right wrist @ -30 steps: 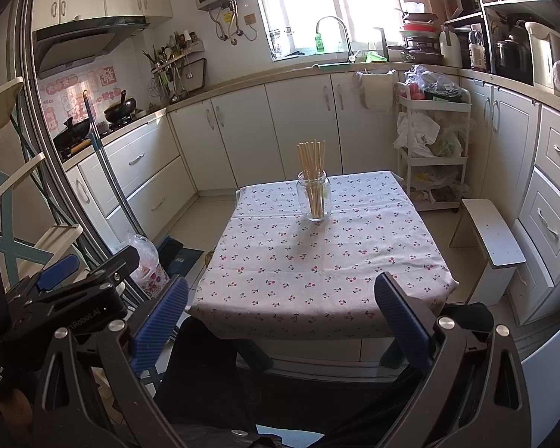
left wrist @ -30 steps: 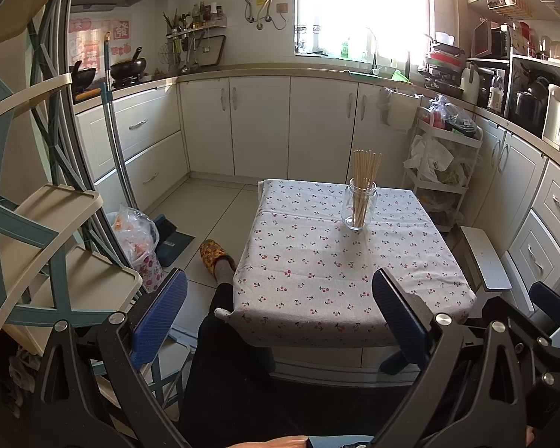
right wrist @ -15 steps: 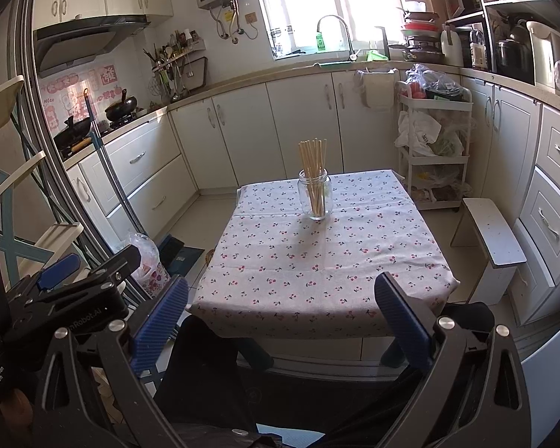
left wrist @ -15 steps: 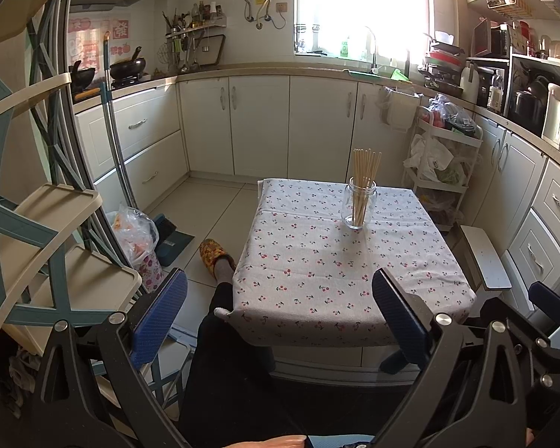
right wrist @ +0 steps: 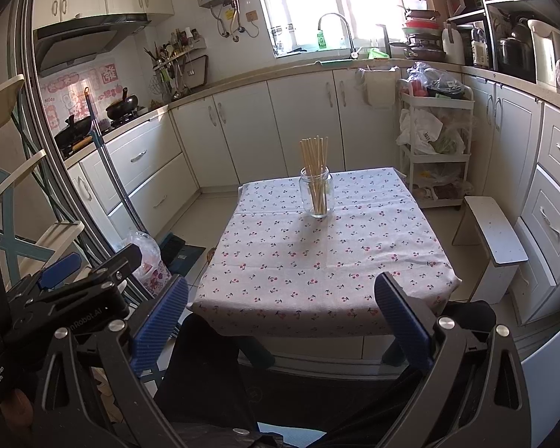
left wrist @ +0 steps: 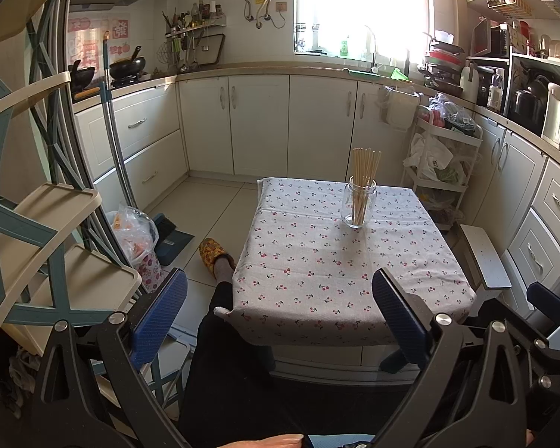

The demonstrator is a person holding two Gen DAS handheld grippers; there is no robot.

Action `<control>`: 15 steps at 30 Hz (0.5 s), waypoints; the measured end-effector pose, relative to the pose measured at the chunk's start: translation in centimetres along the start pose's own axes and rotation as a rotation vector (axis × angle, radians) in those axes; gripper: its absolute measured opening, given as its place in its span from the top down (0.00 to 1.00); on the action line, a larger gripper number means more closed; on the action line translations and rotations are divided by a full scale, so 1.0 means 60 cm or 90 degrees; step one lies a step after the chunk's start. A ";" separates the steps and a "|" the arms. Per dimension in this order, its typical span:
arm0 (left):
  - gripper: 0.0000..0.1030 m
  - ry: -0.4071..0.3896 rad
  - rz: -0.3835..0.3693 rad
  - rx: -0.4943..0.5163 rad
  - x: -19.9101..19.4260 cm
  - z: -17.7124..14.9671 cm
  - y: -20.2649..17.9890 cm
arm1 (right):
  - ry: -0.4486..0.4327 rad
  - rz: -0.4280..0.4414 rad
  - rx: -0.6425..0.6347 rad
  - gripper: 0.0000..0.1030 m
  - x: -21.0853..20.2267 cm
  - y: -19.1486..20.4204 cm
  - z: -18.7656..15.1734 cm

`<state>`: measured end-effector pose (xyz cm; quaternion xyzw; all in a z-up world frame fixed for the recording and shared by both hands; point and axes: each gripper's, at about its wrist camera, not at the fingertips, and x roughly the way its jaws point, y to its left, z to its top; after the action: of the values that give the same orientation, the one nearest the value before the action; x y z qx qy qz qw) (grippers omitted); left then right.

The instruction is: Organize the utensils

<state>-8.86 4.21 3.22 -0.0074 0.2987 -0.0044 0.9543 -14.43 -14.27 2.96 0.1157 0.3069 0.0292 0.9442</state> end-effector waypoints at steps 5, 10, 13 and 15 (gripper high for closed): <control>0.07 0.000 -0.001 0.002 -0.001 -0.002 0.000 | 0.001 0.000 0.000 0.07 -0.001 0.002 -0.001; 0.07 0.001 -0.001 0.003 -0.001 -0.002 0.000 | 0.000 0.000 -0.001 0.07 0.000 0.003 -0.003; 0.07 0.001 -0.001 0.002 -0.001 -0.002 0.000 | 0.001 0.000 0.000 0.07 0.000 0.003 -0.002; 0.07 0.002 -0.001 0.002 -0.001 -0.003 -0.001 | 0.001 0.000 0.000 0.07 0.000 0.001 -0.001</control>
<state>-9.03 4.17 3.12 -0.0062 0.3001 -0.0058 0.9539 -14.44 -14.20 2.92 0.1154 0.3075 0.0296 0.9441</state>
